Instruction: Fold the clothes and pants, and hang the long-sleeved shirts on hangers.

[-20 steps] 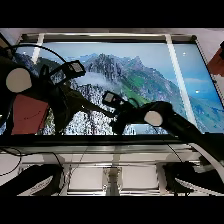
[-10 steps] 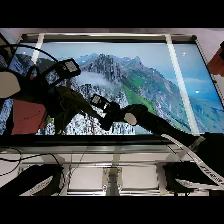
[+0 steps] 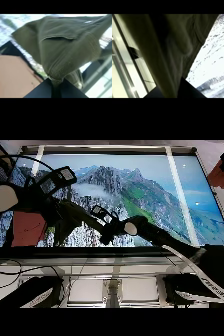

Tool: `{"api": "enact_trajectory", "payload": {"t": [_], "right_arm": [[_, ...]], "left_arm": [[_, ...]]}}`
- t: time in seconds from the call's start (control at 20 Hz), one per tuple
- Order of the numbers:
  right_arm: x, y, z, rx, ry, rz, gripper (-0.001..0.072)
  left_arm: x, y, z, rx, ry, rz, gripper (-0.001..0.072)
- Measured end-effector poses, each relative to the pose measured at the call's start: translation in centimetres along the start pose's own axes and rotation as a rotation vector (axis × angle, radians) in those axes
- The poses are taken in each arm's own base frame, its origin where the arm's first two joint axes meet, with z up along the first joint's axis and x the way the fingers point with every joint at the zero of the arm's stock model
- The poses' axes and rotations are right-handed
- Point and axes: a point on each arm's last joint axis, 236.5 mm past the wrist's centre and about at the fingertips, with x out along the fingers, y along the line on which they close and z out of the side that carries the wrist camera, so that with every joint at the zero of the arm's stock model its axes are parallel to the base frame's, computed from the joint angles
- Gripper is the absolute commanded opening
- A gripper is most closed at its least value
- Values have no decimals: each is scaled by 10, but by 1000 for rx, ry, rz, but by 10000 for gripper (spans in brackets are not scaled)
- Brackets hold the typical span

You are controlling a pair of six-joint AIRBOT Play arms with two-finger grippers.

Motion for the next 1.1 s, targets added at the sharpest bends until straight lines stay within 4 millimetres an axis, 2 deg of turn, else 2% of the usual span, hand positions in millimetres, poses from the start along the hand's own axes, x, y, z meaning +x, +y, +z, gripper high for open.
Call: {"api": "enact_trajectory", "payload": {"t": [0.15, 0.3, 0.45, 0.6, 0.75, 0.85, 1.0, 1.1], "right_arm": [[-63, -3, 2, -17, 43, -15, 16], [-139, 5, 4, -24, 66, -22, 16], [-206, 24, 3, -37, 76, -11, 15], [-258, 46, 1, -32, 88, 16, 15], [-296, 72, 9, -48, 42, 70, 15], [-314, 88, 13, -51, 13, 109, 15], [-329, 101, 16, -45, -10, 144, 15], [-331, 102, 17, -35, -11, 144, 15]], "left_arm": [[-14, 14, 4, -53, -62, 69, 36], [-39, 26, 13, -138, -178, 132, 36], [-76, 30, 23, -247, -341, 154, 36], [-117, 28, 33, -364, -492, 128, 36], [-153, 26, 42, -496, -614, 70, 36], [-165, 24, 45, -554, -656, 37, 37], [-165, 22, 48, -599, -655, 5, 36], [-148, 19, 48, -621, -586, -23, 36]]}}
